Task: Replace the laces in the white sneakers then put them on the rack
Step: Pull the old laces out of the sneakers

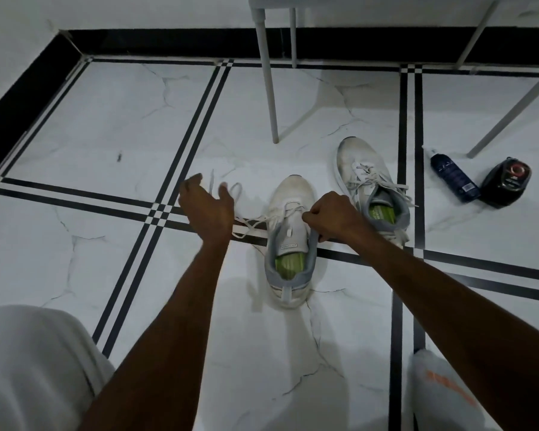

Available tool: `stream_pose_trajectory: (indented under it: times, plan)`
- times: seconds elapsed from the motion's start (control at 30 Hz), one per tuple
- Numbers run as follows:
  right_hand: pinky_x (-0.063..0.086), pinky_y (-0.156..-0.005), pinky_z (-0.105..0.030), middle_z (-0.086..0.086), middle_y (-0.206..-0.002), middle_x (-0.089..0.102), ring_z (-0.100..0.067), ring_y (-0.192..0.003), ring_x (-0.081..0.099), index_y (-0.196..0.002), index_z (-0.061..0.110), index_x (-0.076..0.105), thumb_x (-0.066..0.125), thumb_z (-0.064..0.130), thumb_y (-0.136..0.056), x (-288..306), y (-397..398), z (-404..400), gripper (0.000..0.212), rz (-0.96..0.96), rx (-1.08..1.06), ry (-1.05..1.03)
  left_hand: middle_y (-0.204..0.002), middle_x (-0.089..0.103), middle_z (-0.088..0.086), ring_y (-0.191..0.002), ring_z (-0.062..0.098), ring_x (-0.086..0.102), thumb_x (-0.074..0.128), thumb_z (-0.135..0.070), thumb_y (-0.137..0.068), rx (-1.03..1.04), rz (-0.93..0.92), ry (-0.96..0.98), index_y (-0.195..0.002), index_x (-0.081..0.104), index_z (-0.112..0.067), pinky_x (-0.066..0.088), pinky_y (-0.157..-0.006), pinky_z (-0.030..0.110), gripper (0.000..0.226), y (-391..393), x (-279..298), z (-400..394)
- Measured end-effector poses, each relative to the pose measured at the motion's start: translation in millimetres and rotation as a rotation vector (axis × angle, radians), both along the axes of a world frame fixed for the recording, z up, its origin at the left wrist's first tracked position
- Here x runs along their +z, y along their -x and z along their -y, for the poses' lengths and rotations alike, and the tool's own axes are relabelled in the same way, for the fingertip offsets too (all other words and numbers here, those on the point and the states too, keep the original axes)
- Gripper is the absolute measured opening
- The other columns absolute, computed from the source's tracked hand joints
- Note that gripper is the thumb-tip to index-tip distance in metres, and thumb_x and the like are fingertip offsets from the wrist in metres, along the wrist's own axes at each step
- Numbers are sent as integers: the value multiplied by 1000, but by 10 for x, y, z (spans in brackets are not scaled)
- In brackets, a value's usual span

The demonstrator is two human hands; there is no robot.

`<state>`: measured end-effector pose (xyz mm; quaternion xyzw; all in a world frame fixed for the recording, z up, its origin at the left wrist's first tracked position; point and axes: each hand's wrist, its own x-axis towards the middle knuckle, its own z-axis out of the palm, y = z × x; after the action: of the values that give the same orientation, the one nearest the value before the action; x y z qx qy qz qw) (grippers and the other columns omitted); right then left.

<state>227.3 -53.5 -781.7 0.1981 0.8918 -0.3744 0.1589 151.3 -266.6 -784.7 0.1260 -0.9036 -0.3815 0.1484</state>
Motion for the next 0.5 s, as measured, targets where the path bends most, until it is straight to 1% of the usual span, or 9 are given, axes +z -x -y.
stream_pose_trajectory:
  times: [0.03,0.07,0.1,0.17,0.23,0.3,0.4,0.47,0.5]
  plan:
    - [61,-69,-33,-10,-56,68,-22,-53,69,-68,1,71,63,31,-86,9,7,2,36,-4,16,-16,-132,53,13,-121,30,53,74,-36,-87,-78,18,-16,-137,52,-7,47,-93,39,61,-63,21,-57]
    - [60,-70,-33,-9,-55,66,-23,-55,69,-69,2,71,64,32,-85,14,21,8,35,-15,29,-36,-132,50,9,-120,27,52,75,-43,-85,-161,6,-25,-140,48,-11,47,-90,36,69,-170,31,-145]
    - [60,-70,-34,-9,-58,65,-25,-59,69,-72,2,71,65,34,-84,14,36,15,34,-31,41,-60,-128,50,4,-116,23,54,76,-49,-83,-254,-7,-18,-136,48,-16,48,-87,34,68,-296,0,-255]
    - [59,-70,-34,-14,-73,70,-28,-71,70,-83,3,73,68,36,-83,15,65,35,33,-48,67,-111,-114,54,-1,-104,18,56,78,-50,-80,-445,53,23,-120,53,-19,48,-80,30,57,-516,-124,-391]
    - [56,-76,-34,-16,-94,72,-31,-88,68,-99,4,71,70,34,-82,11,61,23,34,-52,76,-172,-99,63,1,-91,19,62,77,-32,-84,-555,115,32,-107,60,-14,51,-73,32,33,-597,-265,-366]
    - [50,-81,-36,-15,-113,63,-32,-103,60,-115,7,63,71,23,-81,-3,18,-4,38,-103,54,-215,-87,70,2,-80,18,65,67,-14,-91,-535,76,7,-97,67,-10,52,-72,37,7,-588,-351,-271]
    - [47,-81,-42,-12,-126,49,-34,-114,48,-128,16,55,63,4,-79,-24,-61,89,51,-243,110,-342,-80,72,0,-73,14,66,69,-12,-91,-462,54,-118,-91,72,-9,54,-70,34,4,-622,-324,-288]
    - [47,-84,-43,-8,-126,52,-33,-115,44,-126,18,61,61,0,-78,-56,-55,200,51,-317,264,-427,-78,72,-3,-72,10,67,73,-17,-90,-444,79,-221,-90,71,-10,55,-67,29,8,-651,-304,-337]
    - [46,-85,-42,-5,-123,55,-31,-114,45,-121,19,65,62,2,-79,-70,-29,240,46,-335,331,-424,-79,72,-3,-73,9,68,74,-19,-90,-446,84,-241,-90,72,-9,55,-67,27,10,-657,-315,-349]
